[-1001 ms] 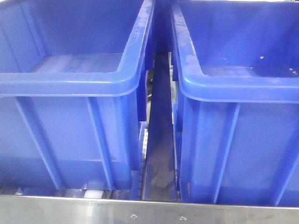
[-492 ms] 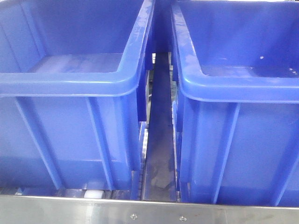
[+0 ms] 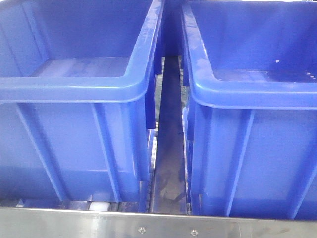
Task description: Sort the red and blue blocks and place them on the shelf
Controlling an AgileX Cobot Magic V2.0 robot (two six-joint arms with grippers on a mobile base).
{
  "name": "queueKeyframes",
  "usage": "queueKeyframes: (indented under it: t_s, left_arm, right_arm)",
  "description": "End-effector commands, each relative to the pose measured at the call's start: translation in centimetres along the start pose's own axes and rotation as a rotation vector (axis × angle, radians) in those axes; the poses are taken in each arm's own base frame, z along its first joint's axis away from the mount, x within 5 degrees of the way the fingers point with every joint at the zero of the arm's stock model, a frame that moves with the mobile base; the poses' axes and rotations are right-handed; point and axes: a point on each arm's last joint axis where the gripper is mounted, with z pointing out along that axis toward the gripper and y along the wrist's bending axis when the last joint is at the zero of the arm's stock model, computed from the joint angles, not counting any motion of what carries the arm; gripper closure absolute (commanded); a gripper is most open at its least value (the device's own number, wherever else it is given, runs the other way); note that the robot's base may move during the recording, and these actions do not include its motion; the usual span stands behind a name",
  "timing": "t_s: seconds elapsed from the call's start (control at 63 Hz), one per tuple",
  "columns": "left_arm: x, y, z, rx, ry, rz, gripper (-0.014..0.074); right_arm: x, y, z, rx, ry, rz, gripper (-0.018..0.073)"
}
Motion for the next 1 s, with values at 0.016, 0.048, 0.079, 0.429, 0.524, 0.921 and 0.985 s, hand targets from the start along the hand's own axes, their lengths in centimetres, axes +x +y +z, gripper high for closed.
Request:
queueKeyframes:
  t_s: [0.016, 0.048, 0.079, 0.429, 0.524, 0.921, 0.985]
  left_arm:
    - [-1.9, 0.0, -0.2, 0.000, -0.105, 0.001, 0.0471]
    - [-1.9, 0.0, -0.2, 0.000, -0.105, 0.001, 0.0471]
    - [-1.9, 0.0, -0.2, 0.000, -0.105, 0.001, 0.0471]
    - [-1.9, 0.0, -0.2, 0.000, -0.105, 0.001, 0.0471]
    - [-1.9, 0.0, -0.2, 0.000, -0.105, 0.001, 0.0471]
    - [-1.9, 0.0, -0.2, 0.000, -0.105, 0.001, 0.0471]
    - [-1.9, 0.0, -0.2, 0.000, -0.105, 0.001, 0.0471]
  right_arm:
    - [-0.8, -0.2, -0.2, 0.019, -0.120, 0.046, 0.0511]
    - [-0.3, -0.2, -0.1, 0.019, -0.117, 0.069, 0.0511]
    - [0.2, -0.2, 0.0, 0.021, -0.118, 0.082, 0.0511]
    - [0.2, -0.2, 0.1, 0.019, -0.135, -0.015, 0.0511]
    - [0.2, -0.2, 0.1, 0.019, -0.135, -0.015, 0.0511]
    - [0.2, -0.2, 0.1, 0.018, -0.134, -0.015, 0.0511]
    - [0.2, -0.2, 0.1, 0.018, -0.134, -0.015, 0.0511]
